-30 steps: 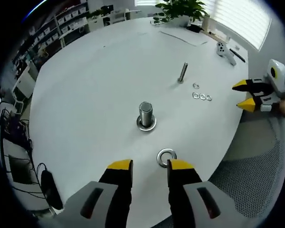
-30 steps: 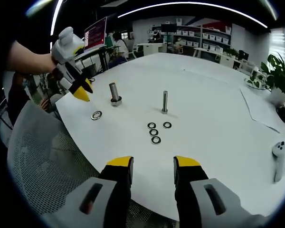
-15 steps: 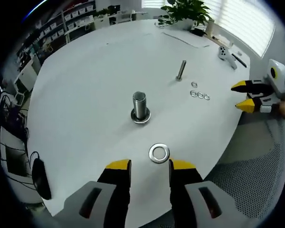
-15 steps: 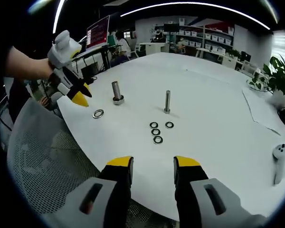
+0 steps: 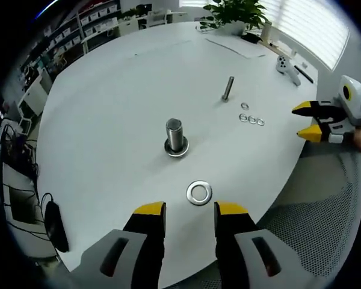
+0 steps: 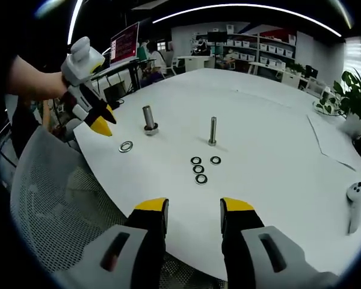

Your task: Place the washer onto the threaded stud by aligning its center hole with the stud, sliding it down to the base, and recovering from edge contact or off-axis alignment until the washer reaches the visible bottom stop.

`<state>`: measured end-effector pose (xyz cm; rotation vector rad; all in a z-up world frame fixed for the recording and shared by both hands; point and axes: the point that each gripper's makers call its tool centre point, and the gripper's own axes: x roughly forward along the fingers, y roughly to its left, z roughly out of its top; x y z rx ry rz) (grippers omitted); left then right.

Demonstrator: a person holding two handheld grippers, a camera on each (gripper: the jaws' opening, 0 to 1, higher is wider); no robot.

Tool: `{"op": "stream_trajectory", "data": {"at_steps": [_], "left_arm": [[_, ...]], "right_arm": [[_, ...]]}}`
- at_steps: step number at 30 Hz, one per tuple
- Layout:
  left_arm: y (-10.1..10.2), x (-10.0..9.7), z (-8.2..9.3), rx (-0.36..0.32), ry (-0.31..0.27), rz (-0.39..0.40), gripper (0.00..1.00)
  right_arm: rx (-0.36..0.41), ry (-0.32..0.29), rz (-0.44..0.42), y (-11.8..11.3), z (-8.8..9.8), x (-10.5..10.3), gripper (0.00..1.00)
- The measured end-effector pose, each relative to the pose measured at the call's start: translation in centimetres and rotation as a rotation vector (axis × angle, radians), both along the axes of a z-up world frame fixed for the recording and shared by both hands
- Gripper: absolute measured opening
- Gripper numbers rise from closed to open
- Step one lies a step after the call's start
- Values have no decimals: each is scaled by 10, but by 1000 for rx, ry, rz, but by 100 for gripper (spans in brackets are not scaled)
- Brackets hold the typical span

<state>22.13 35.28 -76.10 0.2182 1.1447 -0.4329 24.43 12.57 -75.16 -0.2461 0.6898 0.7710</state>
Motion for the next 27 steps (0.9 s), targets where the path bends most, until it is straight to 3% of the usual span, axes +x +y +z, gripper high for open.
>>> {"op": "stream_trajectory", "data": {"at_steps": [1,16,27], "left_arm": [[0,-2,-3,27,7,-26,30],[-11,-2,-27,46,79,-41,30],[-21,5,-37,81,93,-107,30]], "right_arm": [[1,0,-1,0,0,0,37],[13,-15,-7,-1,3,2,37],[14,-18,-12,-1,3,2,37]]}}
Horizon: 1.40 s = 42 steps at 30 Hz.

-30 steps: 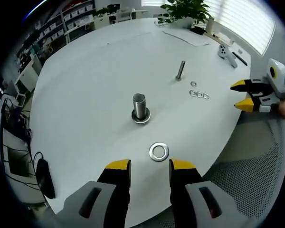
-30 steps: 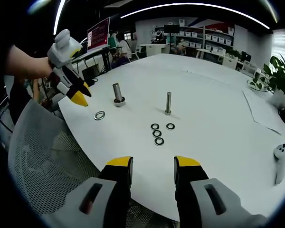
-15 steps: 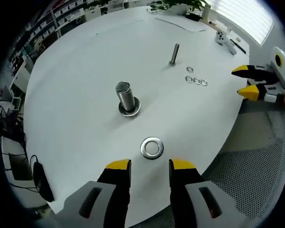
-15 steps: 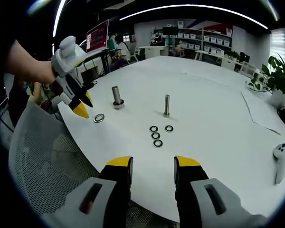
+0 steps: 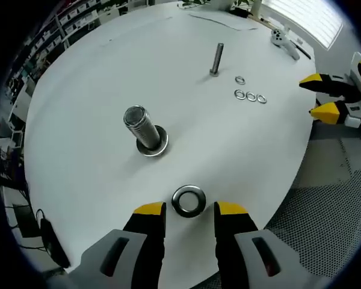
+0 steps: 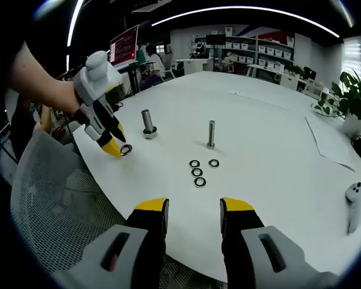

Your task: Place the washer onto the threaded stud by aligning its center hole with the stud, sliding it down to the base, and recovering from edge contact or off-axis alignment until the washer reaches the visible bottom stop.

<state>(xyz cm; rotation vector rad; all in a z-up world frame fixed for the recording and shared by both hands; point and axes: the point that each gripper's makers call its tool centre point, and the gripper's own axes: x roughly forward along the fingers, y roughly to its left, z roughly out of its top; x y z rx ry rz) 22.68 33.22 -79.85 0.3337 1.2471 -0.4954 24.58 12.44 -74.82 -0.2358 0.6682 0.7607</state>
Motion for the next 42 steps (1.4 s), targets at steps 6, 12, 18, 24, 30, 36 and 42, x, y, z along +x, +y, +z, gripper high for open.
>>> {"op": "stream_trajectory", "data": {"at_steps": [6,12,18,24,30,36,42], "left_arm": [[-1,2,-2,18,7,-29,29],[-2,1,-1,44,8,-84,27],[0,3,-2,47,23,-76,27],[0,5,-3,53,34,-60,21],[0,4,-2,63,42,-63,21],[0,4,-2,84,77,-97,20],[0,4,-4,123,130,-111,21]], "right_arm": [[2,-7,-4,0,1,1,37],[0,-6,-10,-1,1,3,37],[2,-6,-14,-1,1,3,37],[1,-3,-12,0,1,3,37],[-1,-2,-10,0,0,2,36],[-5,1,-8,0,0,1,36],[-10,5,-8,0,-2,0,36]]}}
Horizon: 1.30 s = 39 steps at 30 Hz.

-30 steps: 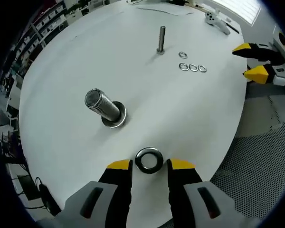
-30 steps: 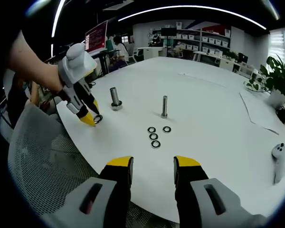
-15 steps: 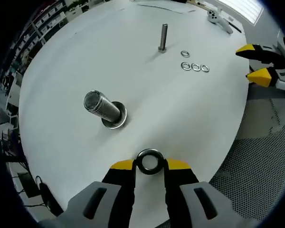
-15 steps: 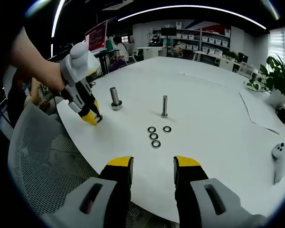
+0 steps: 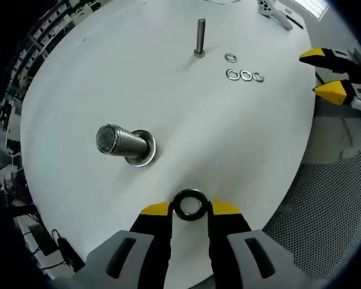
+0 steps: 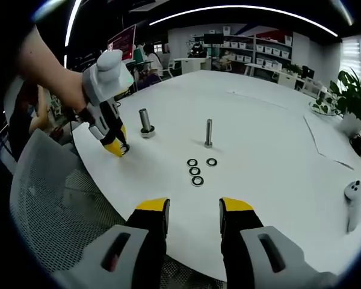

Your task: Place the washer onto the threaded stud by aligning its center hole with the stud, sliding it down to the base, and recovering from edge contact or off-axis alignment until the washer reaches the visible bottom stop.

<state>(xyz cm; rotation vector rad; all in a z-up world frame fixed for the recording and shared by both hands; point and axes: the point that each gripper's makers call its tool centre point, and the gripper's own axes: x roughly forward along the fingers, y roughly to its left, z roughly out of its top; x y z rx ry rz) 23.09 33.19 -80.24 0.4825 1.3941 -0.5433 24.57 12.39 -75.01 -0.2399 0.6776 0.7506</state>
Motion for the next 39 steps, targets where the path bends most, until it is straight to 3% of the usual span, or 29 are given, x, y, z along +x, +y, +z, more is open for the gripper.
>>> {"op": "stream_trajectory", "data": {"at_steps": [11,18,32,39], "left_arm": [[0,0,0,3,10,-2,21],[2,-3,2,-34,-42,10,19],[9,-4,3,-39,-36,16,18],[8,1,14,-57,-66,-14,19]], "right_arm": [[1,-1,5,0,0,0,36],[6,-4,2,1,1,0,36],[10,-8,1,0,3,1,36],[12,-3,3,1,2,1,35]]}}
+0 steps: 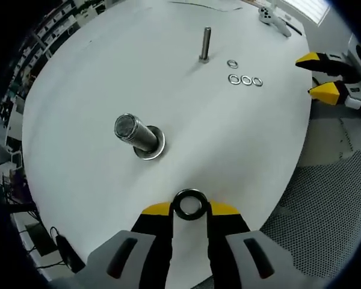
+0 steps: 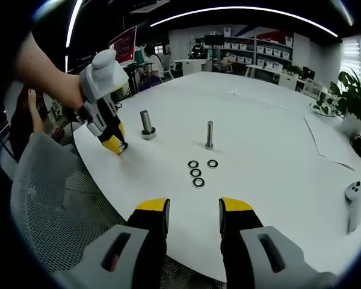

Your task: Place the washer onto the threaded stud by aligning its center hole with the stud, sliding it down to the base, and recovering from edge contact or off-axis alignment until the washer reaches the visible bottom stop.

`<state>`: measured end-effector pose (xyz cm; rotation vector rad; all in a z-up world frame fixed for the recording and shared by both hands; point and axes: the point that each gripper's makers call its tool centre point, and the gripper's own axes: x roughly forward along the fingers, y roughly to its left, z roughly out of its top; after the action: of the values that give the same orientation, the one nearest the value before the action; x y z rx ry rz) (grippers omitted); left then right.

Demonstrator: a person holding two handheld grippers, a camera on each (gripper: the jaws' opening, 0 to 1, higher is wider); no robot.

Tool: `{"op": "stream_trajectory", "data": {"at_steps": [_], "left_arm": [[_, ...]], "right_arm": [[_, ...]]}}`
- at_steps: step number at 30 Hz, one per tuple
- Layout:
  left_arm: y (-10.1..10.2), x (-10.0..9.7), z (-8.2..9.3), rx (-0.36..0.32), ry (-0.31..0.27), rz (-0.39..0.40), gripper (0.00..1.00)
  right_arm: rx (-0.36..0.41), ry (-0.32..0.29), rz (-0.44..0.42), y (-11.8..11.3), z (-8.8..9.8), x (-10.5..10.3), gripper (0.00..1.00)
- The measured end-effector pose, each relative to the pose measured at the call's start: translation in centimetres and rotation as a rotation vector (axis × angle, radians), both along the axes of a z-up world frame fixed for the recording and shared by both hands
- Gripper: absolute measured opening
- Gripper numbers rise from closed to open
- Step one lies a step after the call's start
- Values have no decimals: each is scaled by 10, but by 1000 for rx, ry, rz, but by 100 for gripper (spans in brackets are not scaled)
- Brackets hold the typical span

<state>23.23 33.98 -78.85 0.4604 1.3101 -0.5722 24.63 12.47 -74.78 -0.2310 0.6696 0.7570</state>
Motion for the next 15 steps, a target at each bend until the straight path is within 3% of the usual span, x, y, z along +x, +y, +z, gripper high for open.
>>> {"op": "stream_trajectory", "data": {"at_steps": [15], "left_arm": [[-8,25,36,-42,-51,-60,19]], "right_arm": [[4,3,0,1,0,-1,34]]}}
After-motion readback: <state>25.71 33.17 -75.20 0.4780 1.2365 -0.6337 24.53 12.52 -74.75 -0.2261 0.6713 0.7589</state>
